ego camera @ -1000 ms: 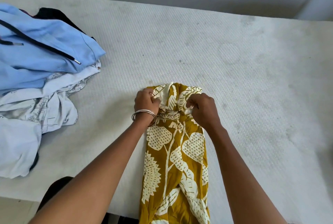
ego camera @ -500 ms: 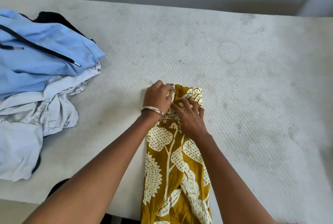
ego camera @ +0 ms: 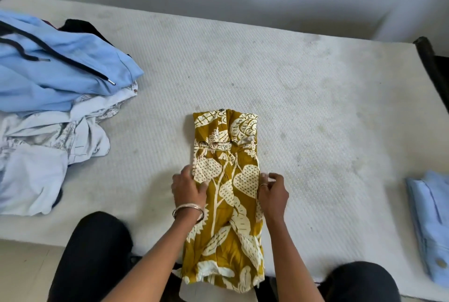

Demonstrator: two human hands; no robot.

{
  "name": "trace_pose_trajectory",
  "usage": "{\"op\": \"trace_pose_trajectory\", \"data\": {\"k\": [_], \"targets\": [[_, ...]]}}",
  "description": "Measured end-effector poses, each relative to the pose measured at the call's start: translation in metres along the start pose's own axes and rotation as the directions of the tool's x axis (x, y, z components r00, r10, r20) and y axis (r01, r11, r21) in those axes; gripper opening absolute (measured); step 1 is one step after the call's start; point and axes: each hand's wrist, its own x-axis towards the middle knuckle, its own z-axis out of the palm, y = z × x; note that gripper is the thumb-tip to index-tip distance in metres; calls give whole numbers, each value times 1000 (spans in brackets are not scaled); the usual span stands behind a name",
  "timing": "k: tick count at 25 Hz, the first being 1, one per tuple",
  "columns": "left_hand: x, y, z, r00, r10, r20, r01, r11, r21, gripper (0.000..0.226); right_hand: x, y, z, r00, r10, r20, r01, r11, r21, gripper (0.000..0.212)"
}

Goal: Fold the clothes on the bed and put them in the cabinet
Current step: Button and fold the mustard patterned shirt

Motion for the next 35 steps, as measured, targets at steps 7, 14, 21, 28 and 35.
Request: {"op": "trace_pose_trajectory", "data": {"k": [7, 14, 21, 28, 35], "targets": [[-81, -22, -23, 902, -331, 276, 258, 927, 271, 82, -61, 31, -32, 941, 231, 246, -154, 943, -295, 55], [-118, -29, -49, 864, -283, 416, 233, 958, 167, 55, -104, 63, -44, 871, 275, 406, -170, 946, -276, 37], [-116, -36, -71, 899, 9, 439, 124, 954, -273, 75, -120, 35, -80, 818, 268, 510, -415, 887, 200, 28], [-125, -38, -68, 886, -92, 455, 304, 856, -418, 31, -133, 23, -88, 802, 280, 528, -483, 823, 299, 49], [-83, 33, -111, 637, -366, 678, 759, 449, -471, 9, -78, -39, -84, 810, 322, 489, -506, 806, 308, 19]]}}
